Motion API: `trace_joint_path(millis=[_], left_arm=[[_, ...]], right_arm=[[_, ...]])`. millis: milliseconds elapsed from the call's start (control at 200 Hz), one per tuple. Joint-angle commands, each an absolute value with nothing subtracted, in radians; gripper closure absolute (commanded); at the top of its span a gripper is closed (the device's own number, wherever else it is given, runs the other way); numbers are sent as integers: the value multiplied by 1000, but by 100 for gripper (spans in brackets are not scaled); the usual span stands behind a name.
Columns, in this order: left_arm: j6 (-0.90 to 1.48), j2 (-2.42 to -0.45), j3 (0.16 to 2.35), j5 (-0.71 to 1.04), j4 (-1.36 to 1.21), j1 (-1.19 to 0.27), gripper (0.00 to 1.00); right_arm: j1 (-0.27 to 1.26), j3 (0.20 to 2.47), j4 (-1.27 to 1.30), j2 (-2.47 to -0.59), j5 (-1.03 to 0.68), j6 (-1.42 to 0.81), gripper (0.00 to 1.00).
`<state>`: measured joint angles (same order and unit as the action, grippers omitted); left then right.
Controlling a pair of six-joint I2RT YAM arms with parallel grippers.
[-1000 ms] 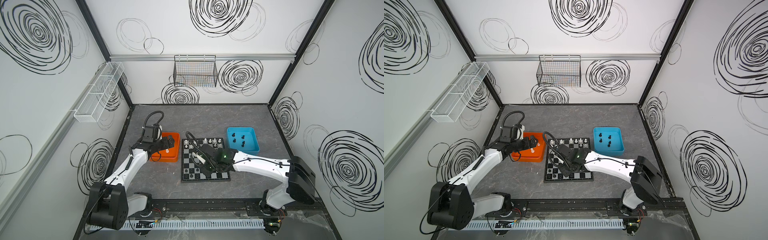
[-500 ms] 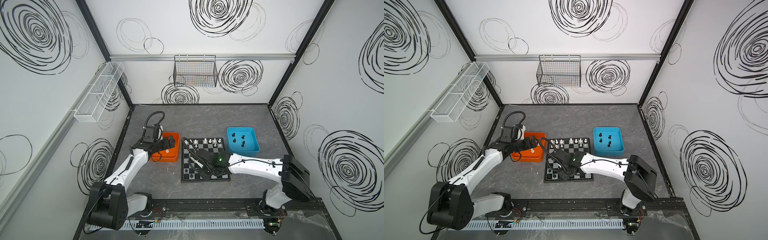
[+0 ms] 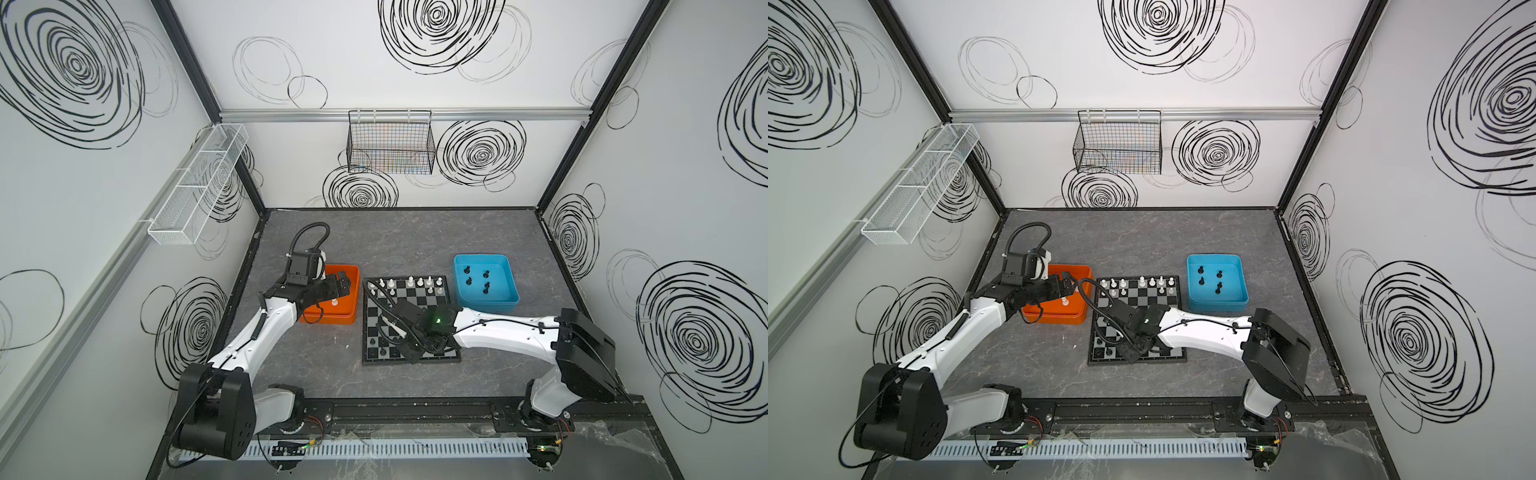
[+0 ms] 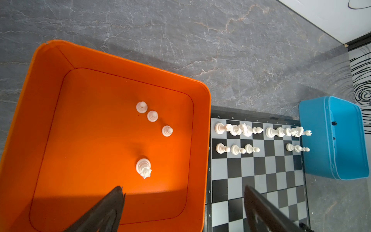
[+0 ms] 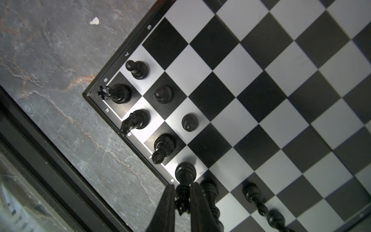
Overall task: Set up the chess pieces on the board
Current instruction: 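Lower the black piece with the right gripper onto a square in the black back row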
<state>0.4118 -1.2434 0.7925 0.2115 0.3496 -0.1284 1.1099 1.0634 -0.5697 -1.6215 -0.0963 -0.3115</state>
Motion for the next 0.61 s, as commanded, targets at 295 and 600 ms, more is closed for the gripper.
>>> trace_joint_path(millis=[295,600], left_arm=[[423,-1249,787,210,324,-139,4],[423,-1252,788,209,320,-143,4]], right_arm=[[1117,1052,-555,-1646,-83,-318,83],[1115,1055,-550,-1646,-85,-315,83]])
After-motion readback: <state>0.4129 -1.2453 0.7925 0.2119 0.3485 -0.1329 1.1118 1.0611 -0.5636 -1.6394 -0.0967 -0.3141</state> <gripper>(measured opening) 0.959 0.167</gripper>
